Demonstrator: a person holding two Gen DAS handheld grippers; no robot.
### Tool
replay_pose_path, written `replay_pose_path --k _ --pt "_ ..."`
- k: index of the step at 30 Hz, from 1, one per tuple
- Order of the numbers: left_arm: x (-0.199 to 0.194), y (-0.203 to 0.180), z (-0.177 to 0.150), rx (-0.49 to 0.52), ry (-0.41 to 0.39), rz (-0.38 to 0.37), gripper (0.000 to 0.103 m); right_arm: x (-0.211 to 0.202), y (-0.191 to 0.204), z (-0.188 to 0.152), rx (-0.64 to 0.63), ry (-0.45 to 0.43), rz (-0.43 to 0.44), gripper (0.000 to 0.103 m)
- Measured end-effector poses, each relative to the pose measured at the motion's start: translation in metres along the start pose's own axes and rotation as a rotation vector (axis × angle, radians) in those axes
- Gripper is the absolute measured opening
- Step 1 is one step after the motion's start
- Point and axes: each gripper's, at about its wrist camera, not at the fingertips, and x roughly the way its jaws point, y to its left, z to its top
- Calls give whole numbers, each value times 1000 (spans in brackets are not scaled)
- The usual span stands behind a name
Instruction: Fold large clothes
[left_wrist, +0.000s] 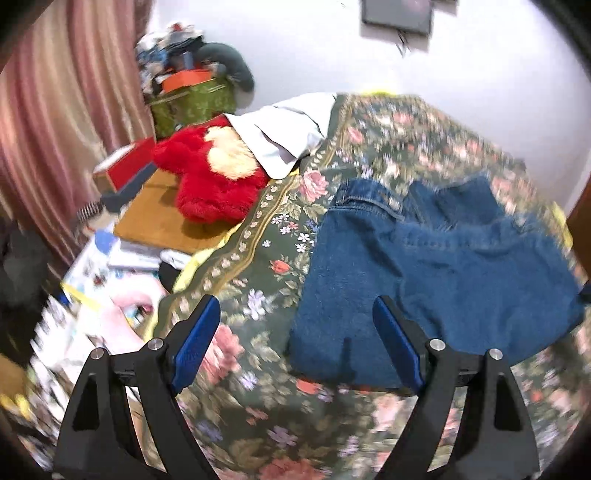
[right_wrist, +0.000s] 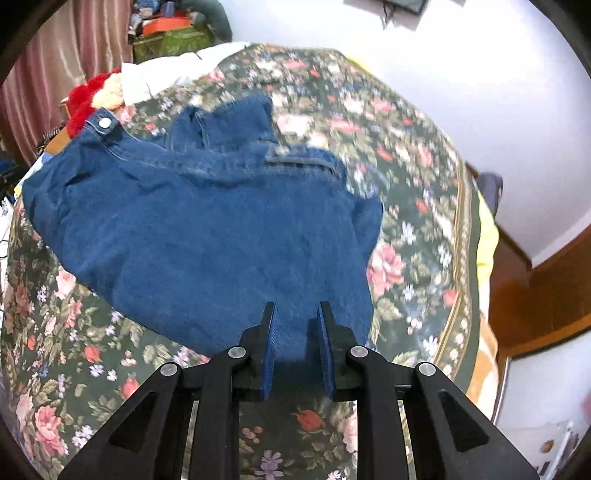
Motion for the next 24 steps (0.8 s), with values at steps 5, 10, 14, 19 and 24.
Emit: replay_pose_path --k 5,10,14,19,24 --pt "8 10 -28 -196 67 -112 85 -15 19 17 17 -75 67 17" --pt "43 0 -58 -329 192 -232 85 4 46 34 42 -27 201 17" --pt "67 -5 -68 -440 251 -370 85 40 70 37 26 64 238 17" --pt "99 4 -62 -563 216 -484 76 68 80 29 12 93 249 17" --pt "119 8 -49 -614 157 -521 68 73 66 31 67 114 333 17"
